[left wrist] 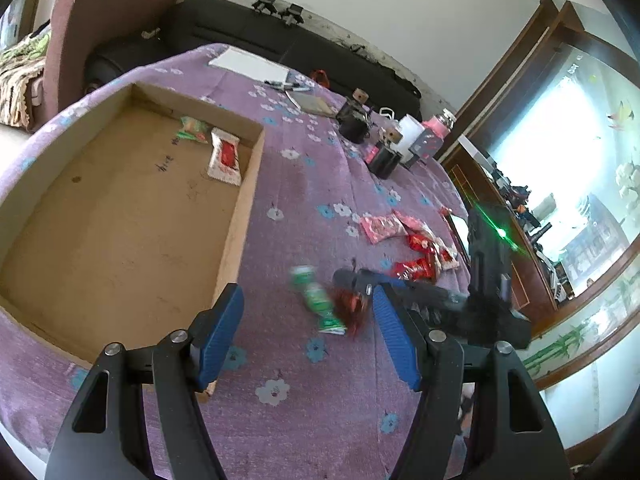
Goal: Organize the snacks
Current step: 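Grasp the green candy with the right gripper while the left gripper grasps the brown packet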
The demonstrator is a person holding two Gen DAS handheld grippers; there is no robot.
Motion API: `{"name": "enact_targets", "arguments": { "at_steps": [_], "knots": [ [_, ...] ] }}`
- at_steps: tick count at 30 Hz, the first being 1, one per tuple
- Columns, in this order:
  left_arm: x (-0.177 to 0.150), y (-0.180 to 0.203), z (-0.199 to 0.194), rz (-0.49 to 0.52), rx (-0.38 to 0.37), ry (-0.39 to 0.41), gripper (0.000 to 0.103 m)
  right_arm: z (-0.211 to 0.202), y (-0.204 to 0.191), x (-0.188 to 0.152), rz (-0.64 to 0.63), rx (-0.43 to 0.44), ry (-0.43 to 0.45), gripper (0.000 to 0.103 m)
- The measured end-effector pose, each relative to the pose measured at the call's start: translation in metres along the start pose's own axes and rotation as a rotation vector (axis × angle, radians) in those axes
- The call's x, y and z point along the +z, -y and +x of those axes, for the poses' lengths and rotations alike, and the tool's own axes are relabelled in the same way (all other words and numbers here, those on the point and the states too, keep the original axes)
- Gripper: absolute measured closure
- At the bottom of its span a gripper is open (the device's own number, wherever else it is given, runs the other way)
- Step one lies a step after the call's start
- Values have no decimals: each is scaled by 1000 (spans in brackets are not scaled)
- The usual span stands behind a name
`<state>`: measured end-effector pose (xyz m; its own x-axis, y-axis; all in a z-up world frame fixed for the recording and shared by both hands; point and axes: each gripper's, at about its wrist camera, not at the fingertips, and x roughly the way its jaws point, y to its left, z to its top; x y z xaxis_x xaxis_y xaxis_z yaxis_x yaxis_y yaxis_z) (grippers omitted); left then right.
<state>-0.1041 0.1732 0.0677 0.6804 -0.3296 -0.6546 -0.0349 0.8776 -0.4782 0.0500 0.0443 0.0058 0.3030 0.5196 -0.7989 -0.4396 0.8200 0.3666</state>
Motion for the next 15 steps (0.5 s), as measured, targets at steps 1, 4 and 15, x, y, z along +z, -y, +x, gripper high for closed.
{"name": "enact_targets", "arguments": {
  "at_steps": [1,4,15],
  "knots": [
    [-1,1,1,2,-2,-6,36,0,-4,-5,-18,21,-12,53],
    [-2,2,3,-3,-3,-12,36,-8,-10,-13,-44,-61,5,51],
    [0,2,-5,-11,-16,-2,36,-24,-29,-29,-38,-210,135,40]
  ]
}}
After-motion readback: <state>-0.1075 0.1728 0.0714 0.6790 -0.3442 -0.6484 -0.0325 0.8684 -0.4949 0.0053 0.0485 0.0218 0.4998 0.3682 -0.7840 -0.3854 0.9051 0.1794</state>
